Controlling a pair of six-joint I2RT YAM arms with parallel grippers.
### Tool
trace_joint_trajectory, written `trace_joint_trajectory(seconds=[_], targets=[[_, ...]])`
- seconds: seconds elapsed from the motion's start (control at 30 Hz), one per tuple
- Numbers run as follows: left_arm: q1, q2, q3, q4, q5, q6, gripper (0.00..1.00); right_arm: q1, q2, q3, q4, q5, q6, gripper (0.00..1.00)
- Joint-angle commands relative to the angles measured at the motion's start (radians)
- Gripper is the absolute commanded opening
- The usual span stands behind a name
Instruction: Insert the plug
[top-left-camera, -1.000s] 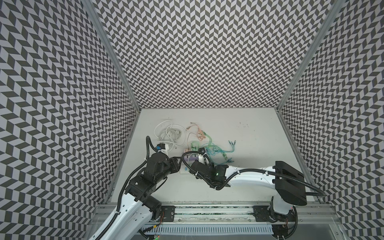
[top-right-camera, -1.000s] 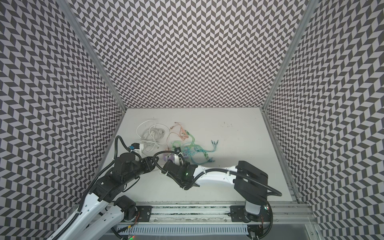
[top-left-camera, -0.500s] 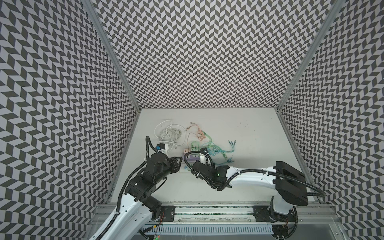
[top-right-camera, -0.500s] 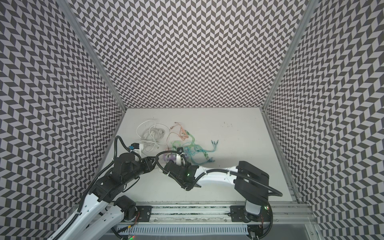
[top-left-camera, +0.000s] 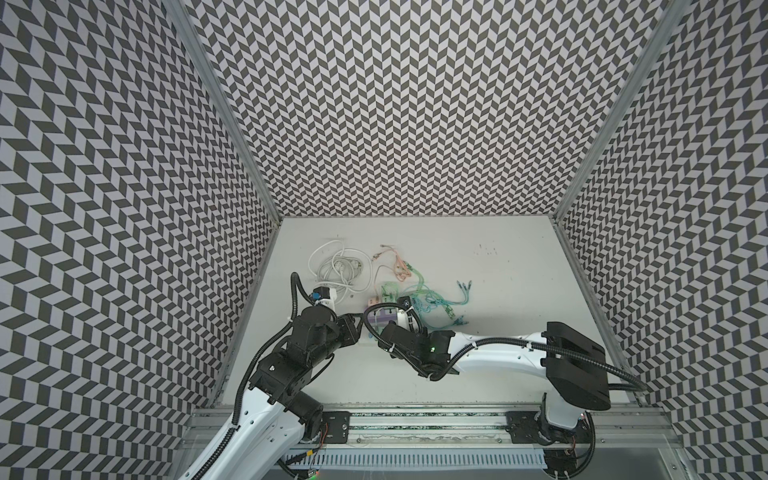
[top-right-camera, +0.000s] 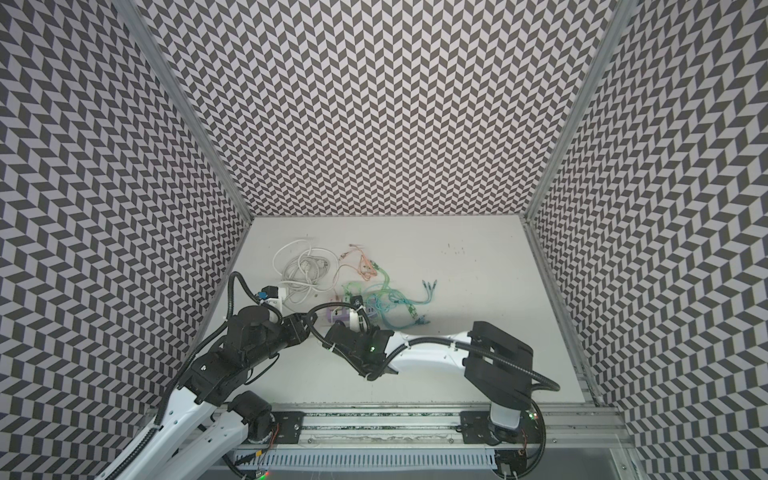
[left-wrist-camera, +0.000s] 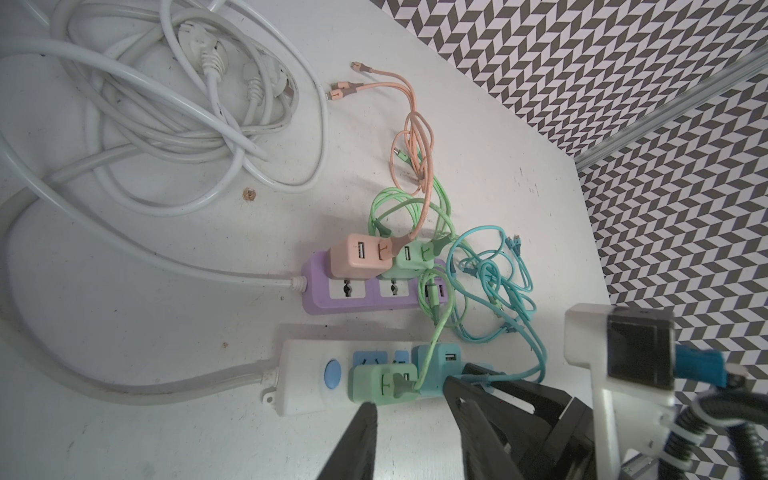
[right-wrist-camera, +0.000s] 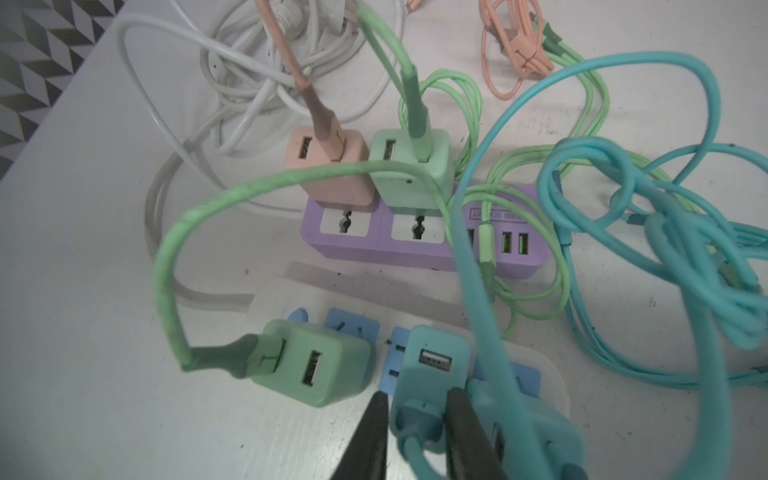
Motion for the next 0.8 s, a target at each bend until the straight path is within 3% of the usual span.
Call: trace_joint_trajectory(seconds=[0.0, 0.17, 0.57, 0.77], targets=[[0.006, -0.008, 0.015, 0.002, -0.016, 0.005, 0.37, 0.007, 0.027, 0.035, -0.08, -0.03, 0.012, 0.33], [0.007, -0.018, 0.014, 0.003, -0.013, 0.001, 0.37, 0.016, 0.009, 0.05, -0.098, -0.037, 0.013, 0.44], [0.02, 0.03, 0.015, 0.025, -0.028, 0.015, 0.45, 0.053, -0.059, 0.066, -0.136, -0.13, -0.023, 0.55], [0.05, 0.066, 0.021, 0.03, -0.039, 0.029, 0.55, 0.057, -0.197, -0.002, -0.057, -0.228, -0.187, 0.65]])
